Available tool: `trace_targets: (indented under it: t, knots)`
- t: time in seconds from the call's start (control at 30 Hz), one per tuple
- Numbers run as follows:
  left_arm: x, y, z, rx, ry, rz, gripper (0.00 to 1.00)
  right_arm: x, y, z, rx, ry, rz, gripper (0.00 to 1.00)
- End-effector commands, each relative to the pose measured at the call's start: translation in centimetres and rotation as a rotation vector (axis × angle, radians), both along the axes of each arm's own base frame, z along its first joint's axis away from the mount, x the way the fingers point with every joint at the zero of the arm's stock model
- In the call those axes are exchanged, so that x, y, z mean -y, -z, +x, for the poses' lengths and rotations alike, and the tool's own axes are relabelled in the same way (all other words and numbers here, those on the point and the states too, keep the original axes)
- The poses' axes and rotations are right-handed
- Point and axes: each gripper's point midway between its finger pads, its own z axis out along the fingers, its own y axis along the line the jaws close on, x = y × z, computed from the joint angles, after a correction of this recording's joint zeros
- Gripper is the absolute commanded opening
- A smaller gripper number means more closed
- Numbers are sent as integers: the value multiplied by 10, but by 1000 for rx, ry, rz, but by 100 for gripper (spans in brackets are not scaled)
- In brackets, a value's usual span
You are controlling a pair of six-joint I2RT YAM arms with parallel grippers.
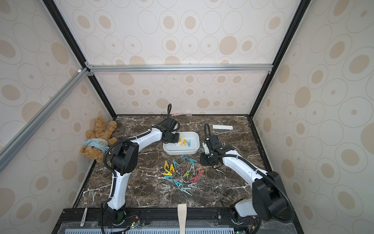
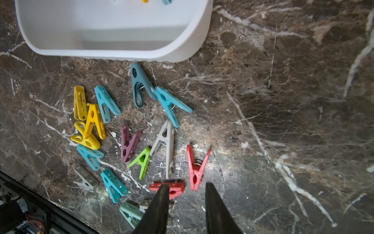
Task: Put the clothespins into the storage box
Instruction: Place the clothespin in the storage box, then pick up the clothespin from the center of the board.
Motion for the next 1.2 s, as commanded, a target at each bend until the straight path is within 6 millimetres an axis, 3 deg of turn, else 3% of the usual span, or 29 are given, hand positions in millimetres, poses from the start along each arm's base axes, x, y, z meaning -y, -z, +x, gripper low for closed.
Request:
trace_targets:
  t: [0.0, 0.13, 0.23, 0.33, 0.5, 0.67, 0.93, 1.17]
  knots:
    - [-2, -4, 7, 5, 19, 16, 3, 4, 13, -2, -25, 13, -27, 35]
    - [-4, -5, 8, 8, 17, 15, 10, 2, 18, -2, -37, 8, -26, 35]
    - [-4, -12, 9, 23, 15, 10, 21, 2, 17, 0, -33, 9, -28, 35]
    - [-3, -19, 9, 34, 13, -1, 22, 3, 15, 1, -30, 9, -34, 35]
    - [-2, -37, 6, 60, 22, -26, 25, 5, 14, 2, -28, 19, -49, 35]
    - [-6, -65, -3, 102, 25, -47, 39, 4, 11, 5, -17, 30, -39, 35]
    - [-23, -101, -33, 152, 31, -62, 45, 5, 7, 4, -20, 39, -39, 35]
    - [-43, -120, -77, 222, 9, -131, 45, 14, 12, 0, -31, 87, -70, 35]
